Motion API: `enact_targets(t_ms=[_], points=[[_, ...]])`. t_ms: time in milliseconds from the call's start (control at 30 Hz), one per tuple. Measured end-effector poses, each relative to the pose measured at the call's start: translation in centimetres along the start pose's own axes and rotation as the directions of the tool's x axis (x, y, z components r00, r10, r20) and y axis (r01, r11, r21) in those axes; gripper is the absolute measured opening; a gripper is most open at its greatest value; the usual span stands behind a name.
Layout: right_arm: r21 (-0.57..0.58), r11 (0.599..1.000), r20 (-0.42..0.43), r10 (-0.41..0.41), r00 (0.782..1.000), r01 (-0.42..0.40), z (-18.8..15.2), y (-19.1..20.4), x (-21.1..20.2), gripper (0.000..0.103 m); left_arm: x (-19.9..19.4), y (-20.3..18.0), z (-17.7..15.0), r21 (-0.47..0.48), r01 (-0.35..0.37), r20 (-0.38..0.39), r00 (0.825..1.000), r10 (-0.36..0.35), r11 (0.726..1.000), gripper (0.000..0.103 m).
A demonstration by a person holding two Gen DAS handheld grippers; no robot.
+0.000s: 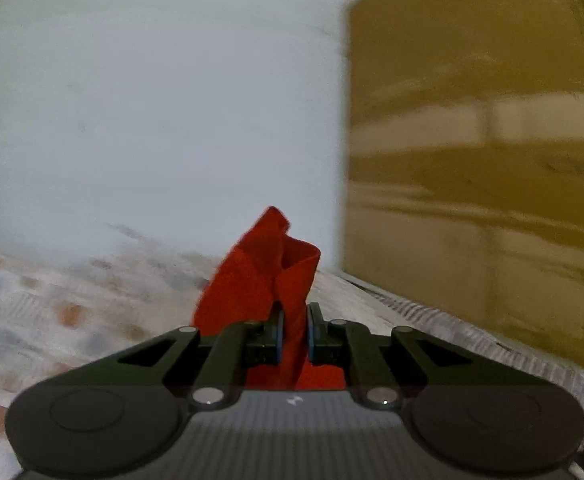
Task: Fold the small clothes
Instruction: 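Grasp the other sleeve cuff with the left gripper and fold it across, then release the sleeve on the shirt body and open the left gripper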
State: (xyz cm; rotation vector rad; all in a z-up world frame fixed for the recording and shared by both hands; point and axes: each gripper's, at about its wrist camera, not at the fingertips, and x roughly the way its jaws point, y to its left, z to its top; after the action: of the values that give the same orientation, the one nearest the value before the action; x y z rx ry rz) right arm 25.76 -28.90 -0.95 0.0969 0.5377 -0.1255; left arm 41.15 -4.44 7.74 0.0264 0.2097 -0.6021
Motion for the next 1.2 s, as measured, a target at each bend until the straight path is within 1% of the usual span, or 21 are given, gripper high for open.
enact_targets(t_ms=[67, 100, 133, 233, 333, 367, 400, 433, 467, 533, 567, 633, 700, 767, 867, 900, 967, 1033, 1100, 1167, 1200], points=[[0.014, 0.999, -0.004, -0.05, 0.999, 0.05, -0.3, -1.7, -0.4, 0.102, 2.1, -2.9, -2.3, 0.012, 0.076, -0.072, 0.995, -0.075, 0.997, 0.011], [0.021, 0.997, -0.005, -0.073, 0.997, 0.073, -0.5, -2.5, -0.6, 0.102, 2.8, -3.7, -3.4, 0.012, 0.097, -0.102, 0.99, -0.096, 0.995, 0.011], [0.03, 0.995, -0.007, -0.097, 0.995, 0.097, -0.7, -3.2, -0.9, 0.102, 3.7, -4.4, -4.7, 0.005, 0.121, -0.148, 0.982, -0.119, 0.993, 0.011], [0.059, 0.987, -0.019, -0.146, 0.989, 0.147, -1.4, -5.1, -1.5, 0.102, 5.8, -4.7, -8.4, -0.059, 0.148, -0.276, 0.948, -0.158, 0.987, 0.011], [0.075, 0.982, -0.029, -0.17, 0.985, 0.171, -2.1, -6.4, -1.8, 0.102, 6.6, -4.3, -10.5, -0.1, 0.13, -0.358, 0.921, -0.157, 0.987, 0.015], [0.077, 0.981, -0.032, -0.174, 0.984, 0.176, -2.3, -6.6, -1.8, 0.102, 6.7, -4.1, -10.7, -0.105, 0.127, -0.374, 0.914, -0.157, 0.986, 0.019], [0.079, 0.98, -0.037, -0.178, 0.983, 0.18, -2.4, -6.7, -1.6, 0.102, 6.4, -4.4, -11.0, -0.107, 0.123, -0.375, 0.914, -0.155, 0.987, 0.023], [0.081, 0.98, -0.039, -0.18, 0.983, 0.182, -2.5, -6.7, -1.5, 0.102, 6.0, -4.3, -11.1, -0.102, 0.125, -0.375, 0.914, -0.155, 0.987, 0.037], [0.085, 0.98, -0.039, -0.178, 0.983, 0.181, -2.5, -6.8, -1.3, 0.102, 5.4, -4.5, -11.1, -0.093, 0.127, -0.372, 0.915, -0.153, 0.987, 0.059], [0.091, 0.98, -0.034, -0.176, 0.984, 0.179, -2.3, -6.7, -1.1, 0.102, 3.8, -4.9, -10.9, -0.067, 0.113, -0.353, 0.927, -0.13, 0.991, 0.08], [0.093, 0.98, -0.028, -0.174, 0.984, 0.176, -2.2, -6.5, -1.0, 0.102, 2.9, -5.0, -10.8, -0.055, 0.105, -0.34, 0.933, -0.117, 0.993, 0.083], [0.095, 0.982, -0.012, -0.163, 0.987, 0.163, -1.8, -6.2, -0.8, 0.102, 2.0, -5.3, -10.0, -0.036, 0.095, -0.343, 0.934, -0.102, 0.995, 0.085], [0.09, 0.985, 0.003, -0.151, 0.989, 0.15, -1.2, -5.7, -0.6, 0.102, 1.1, -4.9, -9.6, -0.024, 0.053, -0.357, 0.932, -0.059, 0.998, 0.089], [0.081, 0.988, 0.013, -0.136, 0.991, 0.134, -0.7, -5.1, -0.3, 0.102, 0.1, -4.0, -9.8, -0.022, -0.018, -0.37, 0.929, 0.009, 1.0, 0.096], [0.062, 0.993, 0.015, -0.105, 0.994, 0.104, -0.2, -4.2, 0.5, 0.102, -1.0, -2.1, -10.1, 0.008, -0.133, -0.387, 0.913, 0.126, 0.991, 0.098], [0.05, 0.994, 0.011, -0.092, 0.996, 0.092, 0.1, -3.8, 0.9, 0.102, -1.2, -1.2, -10.4, 0.03, -0.182, -0.397, 0.9, 0.179, 0.983, 0.098], [0.022, 0.998, 0.001, -0.067, 0.998, 0.067, 0.7, -2.9, 1.9, 0.102, -1.2, 0.8, -10.9, 0.076, -0.293, -0.416, 0.859, 0.297, 0.953, 0.098], [-0.013, 0.999, -0.011, -0.042, 0.999, 0.042, 1.4, -1.8, 2.9, 0.102, -1.0, 2.8, -11.2, 0.092, -0.362, -0.414, 0.833, 0.367, 0.928, 0.098], [-0.053, 0.998, -0.018, -0.02, 1.0, 0.019, 2.1, -0.7, 3.9, 0.102, -0.6, 4.8, -11.6, 0.108, -0.411, -0.395, 0.818, 0.419, 0.905, 0.098], [-0.093, 0.996, -0.041, 0.007, 0.999, -0.011, 2.9, 0.6, 5.2, 0.102, 0.7, 6.5, -12.3, 0.151, -0.463, -0.386, 0.786, 0.484, 0.873, 0.098], [-0.107, 0.994, -0.05, 0.017, 0.999, -0.023, 3.3, 1.1, 5.8, 0.102, 1.3, 7.2, -12.4, 0.168, -0.476, -0.386, 0.775, 0.501, 0.864, 0.097]])
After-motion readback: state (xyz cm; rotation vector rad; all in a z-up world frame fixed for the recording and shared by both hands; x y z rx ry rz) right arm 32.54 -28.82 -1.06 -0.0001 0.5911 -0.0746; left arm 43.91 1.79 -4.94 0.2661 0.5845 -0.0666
